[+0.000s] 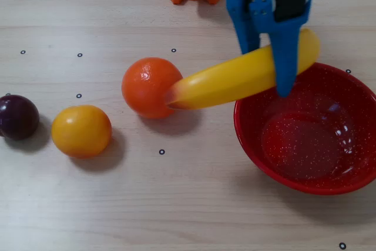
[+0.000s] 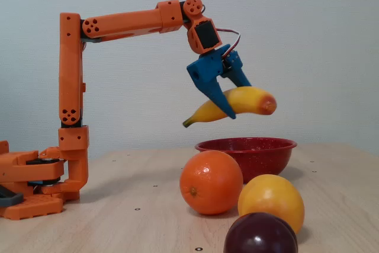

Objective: Put banana in the red bowl.

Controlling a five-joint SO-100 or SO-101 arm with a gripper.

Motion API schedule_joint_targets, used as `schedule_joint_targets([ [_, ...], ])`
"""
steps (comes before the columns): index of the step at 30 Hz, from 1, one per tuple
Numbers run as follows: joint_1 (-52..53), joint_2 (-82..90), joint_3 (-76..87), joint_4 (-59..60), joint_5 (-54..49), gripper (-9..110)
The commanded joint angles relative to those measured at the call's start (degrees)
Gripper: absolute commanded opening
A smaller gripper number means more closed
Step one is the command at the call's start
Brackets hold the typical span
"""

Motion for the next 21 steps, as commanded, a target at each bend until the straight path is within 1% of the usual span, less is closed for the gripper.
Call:
schedule_joint_targets([
  [1, -2.29, 4.83, -3.08, -2.11, 0.18, 0],
  [10, -8.0, 0.44, -5.36, -0.44, -1.23, 0],
  [21, -12.04, -9.67, -13.18, 0.7, -3.08, 0],
])
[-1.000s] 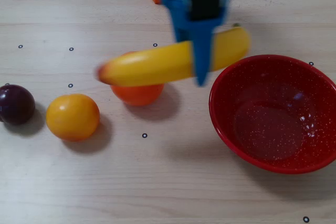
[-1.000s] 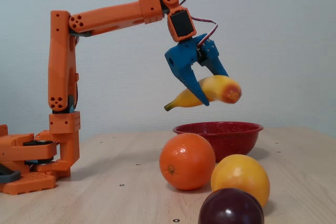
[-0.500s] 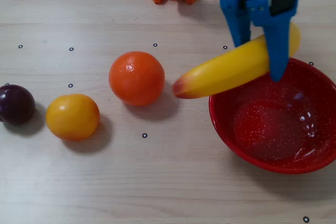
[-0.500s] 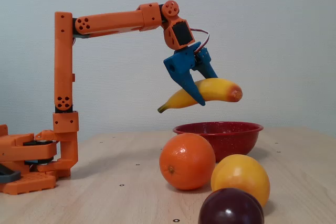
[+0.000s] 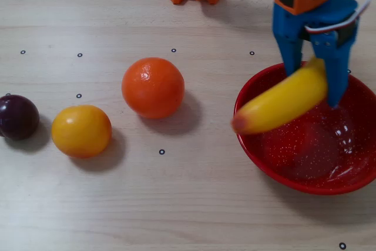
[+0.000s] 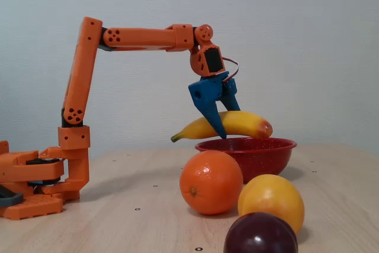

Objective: Put banana in the red bowl.

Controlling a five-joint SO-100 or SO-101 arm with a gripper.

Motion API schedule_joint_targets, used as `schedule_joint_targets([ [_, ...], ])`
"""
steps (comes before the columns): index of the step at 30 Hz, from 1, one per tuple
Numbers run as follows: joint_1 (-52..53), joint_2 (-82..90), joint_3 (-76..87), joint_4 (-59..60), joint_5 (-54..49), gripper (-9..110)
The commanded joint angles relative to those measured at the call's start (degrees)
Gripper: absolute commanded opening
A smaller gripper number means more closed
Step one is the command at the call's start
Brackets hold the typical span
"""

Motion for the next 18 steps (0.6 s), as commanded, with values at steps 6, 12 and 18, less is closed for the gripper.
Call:
schedule_joint_targets([
  [6, -2.11, 0.7, -8.61, -0.97, -3.6, 0],
  [12, -1.14, -2.02, -10.37, -1.85, -5.1, 0],
  [18, 0.26, -3.16, -10.28, -3.43, -6.06, 11],
])
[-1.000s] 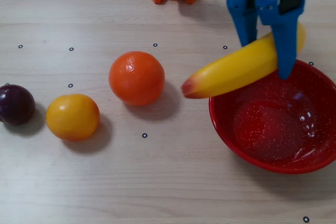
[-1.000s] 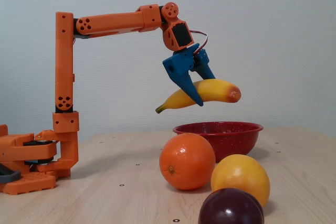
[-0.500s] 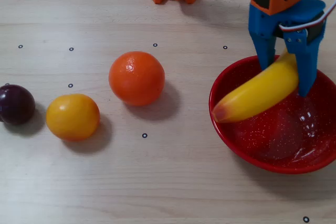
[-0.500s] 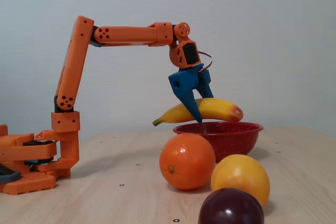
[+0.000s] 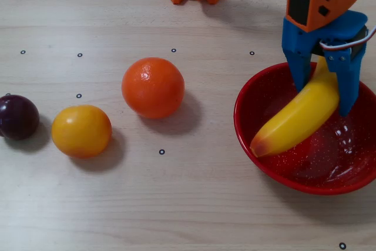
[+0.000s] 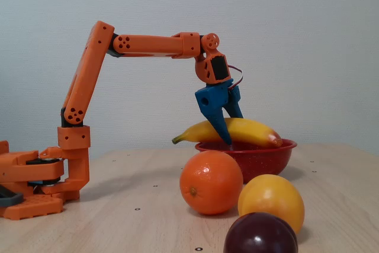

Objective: Put banana in the red bowl.

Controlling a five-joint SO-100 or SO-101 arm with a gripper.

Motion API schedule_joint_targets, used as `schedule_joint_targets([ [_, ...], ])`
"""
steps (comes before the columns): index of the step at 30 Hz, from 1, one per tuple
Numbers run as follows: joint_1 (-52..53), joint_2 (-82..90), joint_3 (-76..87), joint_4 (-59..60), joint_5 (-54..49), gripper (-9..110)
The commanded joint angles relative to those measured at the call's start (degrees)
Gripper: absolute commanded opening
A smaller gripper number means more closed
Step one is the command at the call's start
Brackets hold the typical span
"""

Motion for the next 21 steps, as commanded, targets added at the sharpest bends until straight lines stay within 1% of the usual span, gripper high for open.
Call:
schedule_joint_targets([
  [1, 1.58, 2.72, -6.42, -2.11, -1.32, 14],
  [6, 2.72, 2.46, -6.42, -2.64, -1.67, 21],
  [9, 3.52, 2.29, -6.42, -2.81, -1.85, 28],
  [14, 4.66, 2.46, -6.42, -3.69, -2.29, 35],
  [21, 5.89, 3.43, -8.0, -4.75, -1.93, 34],
])
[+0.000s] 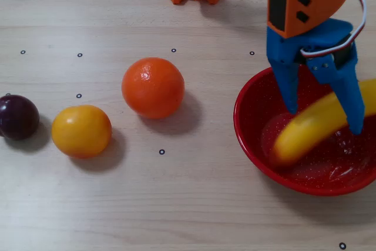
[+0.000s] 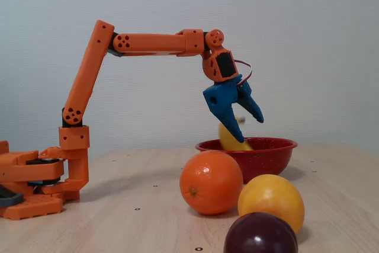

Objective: Put banana in the red bowl.

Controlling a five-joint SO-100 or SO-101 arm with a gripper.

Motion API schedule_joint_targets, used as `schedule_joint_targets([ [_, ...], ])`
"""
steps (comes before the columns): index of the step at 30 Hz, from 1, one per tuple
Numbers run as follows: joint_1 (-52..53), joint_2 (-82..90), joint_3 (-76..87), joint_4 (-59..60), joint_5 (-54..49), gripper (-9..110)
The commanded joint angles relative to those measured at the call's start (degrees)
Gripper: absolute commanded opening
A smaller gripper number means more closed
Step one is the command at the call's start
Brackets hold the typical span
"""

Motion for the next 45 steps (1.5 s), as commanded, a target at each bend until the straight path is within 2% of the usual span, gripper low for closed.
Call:
schedule_joint_targets([
  [1, 1.41, 4.04, -7.56, -1.85, -0.53, 32],
  [12, 3.34, 8.09, -9.67, -2.02, 0.09, 0],
  [27, 6.86, 16.88, -7.82, 0.7, 2.46, 0],
  [37, 12.04, 28.74, 5.54, -0.79, 2.81, 0],
  [45, 15.73, 40.34, 17.67, -1.14, 7.73, 0],
])
